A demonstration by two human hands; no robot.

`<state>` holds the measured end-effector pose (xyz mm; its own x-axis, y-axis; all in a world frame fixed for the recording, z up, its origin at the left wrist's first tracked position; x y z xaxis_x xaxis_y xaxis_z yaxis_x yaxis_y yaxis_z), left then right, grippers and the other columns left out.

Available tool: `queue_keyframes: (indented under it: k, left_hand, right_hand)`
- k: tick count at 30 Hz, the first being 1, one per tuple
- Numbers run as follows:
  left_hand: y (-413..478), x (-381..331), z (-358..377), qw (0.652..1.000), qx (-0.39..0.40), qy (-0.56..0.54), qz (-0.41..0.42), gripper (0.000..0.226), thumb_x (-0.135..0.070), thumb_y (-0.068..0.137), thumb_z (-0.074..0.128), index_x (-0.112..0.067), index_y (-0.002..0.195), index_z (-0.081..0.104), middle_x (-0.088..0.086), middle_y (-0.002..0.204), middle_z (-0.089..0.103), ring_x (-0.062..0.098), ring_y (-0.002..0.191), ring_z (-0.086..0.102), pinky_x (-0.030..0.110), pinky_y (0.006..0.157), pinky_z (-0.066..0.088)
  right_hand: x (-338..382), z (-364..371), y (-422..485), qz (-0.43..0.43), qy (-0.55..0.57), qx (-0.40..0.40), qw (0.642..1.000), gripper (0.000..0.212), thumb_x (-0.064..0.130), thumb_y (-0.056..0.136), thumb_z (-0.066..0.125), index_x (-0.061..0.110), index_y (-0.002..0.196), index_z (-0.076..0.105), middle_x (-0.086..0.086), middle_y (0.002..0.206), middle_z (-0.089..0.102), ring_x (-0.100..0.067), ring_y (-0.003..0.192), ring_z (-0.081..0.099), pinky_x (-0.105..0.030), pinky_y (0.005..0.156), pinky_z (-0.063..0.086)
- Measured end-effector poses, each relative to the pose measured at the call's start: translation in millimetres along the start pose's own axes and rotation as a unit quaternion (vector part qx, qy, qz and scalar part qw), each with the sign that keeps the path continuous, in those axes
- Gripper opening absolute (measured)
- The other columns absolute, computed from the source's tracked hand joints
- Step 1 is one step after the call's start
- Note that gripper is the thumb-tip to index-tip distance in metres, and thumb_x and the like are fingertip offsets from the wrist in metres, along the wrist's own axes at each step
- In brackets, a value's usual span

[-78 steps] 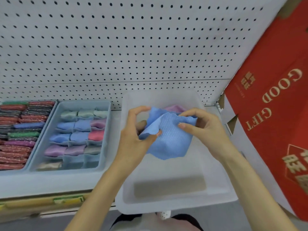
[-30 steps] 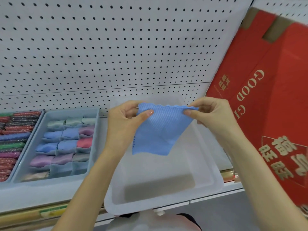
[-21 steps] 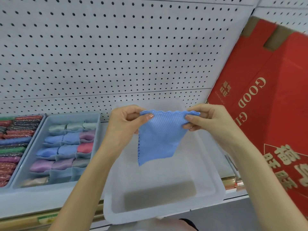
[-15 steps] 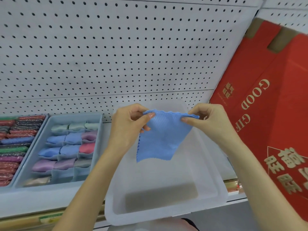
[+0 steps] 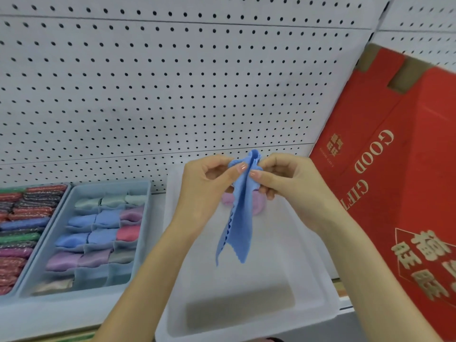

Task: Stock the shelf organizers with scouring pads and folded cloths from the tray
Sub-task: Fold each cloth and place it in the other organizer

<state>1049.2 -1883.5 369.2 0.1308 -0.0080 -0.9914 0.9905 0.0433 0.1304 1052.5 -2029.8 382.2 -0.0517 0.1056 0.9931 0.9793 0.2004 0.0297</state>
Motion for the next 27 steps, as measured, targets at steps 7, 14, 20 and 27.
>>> queue_keyframes:
  k: [7, 14, 20, 27]
  left_hand:
    - [-2.5, -3.2, 1.4, 0.999, 0.039, -0.027, 0.014, 0.017, -0.009, 0.091, 0.057, -0.003, 0.093, 0.073, 0.012, 0.085, 0.074, 0.018, 0.074, 0.071, 0.025, 0.068, 0.055]
    - [-5.5, 2.6, -3.9, 0.998, 0.058, -0.009, -0.007, 0.011, -0.015, 0.085, 0.065, -0.011, 0.091, 0.073, 0.002, 0.086, 0.075, 0.015, 0.084, 0.071, 0.028, 0.081, 0.055]
    - [-4.5, 10.5, -10.2, 0.997, 0.056, -0.037, -0.029, 0.013, -0.006, 0.089, 0.060, -0.008, 0.090, 0.073, 0.004, 0.085, 0.073, 0.016, 0.079, 0.068, 0.028, 0.078, 0.055]
    - [0.8, 1.9, -6.7, 0.991, 0.045, -0.111, -0.061, 0.033, -0.024, 0.093, 0.054, 0.007, 0.103, 0.057, 0.017, 0.094, 0.059, 0.026, 0.084, 0.055, 0.039, 0.074, 0.046]
  right_hand:
    - [1.6, 4.4, 1.4, -0.006, 0.039, -0.013, 0.999, 0.010, -0.002, 0.079, 0.069, 0.008, 0.077, 0.066, -0.012, 0.071, 0.070, -0.016, 0.059, 0.063, -0.021, 0.053, 0.049]
    - [-2.2, 14.8, -0.2, 0.000, 0.072, 0.061, 0.996, 0.028, 0.012, 0.099, 0.043, 0.003, 0.099, 0.069, -0.013, 0.093, 0.073, -0.022, 0.087, 0.071, -0.025, 0.072, 0.055]
    - [-5.8, -0.7, 6.4, -0.049, 0.009, -0.043, 0.998, 0.019, 0.003, 0.084, 0.065, 0.018, 0.095, 0.069, 0.000, 0.086, 0.066, -0.008, 0.074, 0.058, -0.019, 0.067, 0.047]
    - [-46.0, 35.7, 6.6, 0.042, 0.035, 0.078, 0.995, 0.019, 0.017, 0.077, 0.074, 0.024, 0.093, 0.068, 0.010, 0.093, 0.073, -0.012, 0.091, 0.069, -0.032, 0.077, 0.055]
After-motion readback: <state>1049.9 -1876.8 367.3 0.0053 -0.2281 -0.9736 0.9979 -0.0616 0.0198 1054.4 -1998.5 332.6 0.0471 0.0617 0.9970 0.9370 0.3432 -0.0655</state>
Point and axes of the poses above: each hand's wrist, its own y-axis towards the middle knuckle, its own z-axis out of the palm, x = y × z, the point moved 8 cm from there along y, towards the middle knuckle
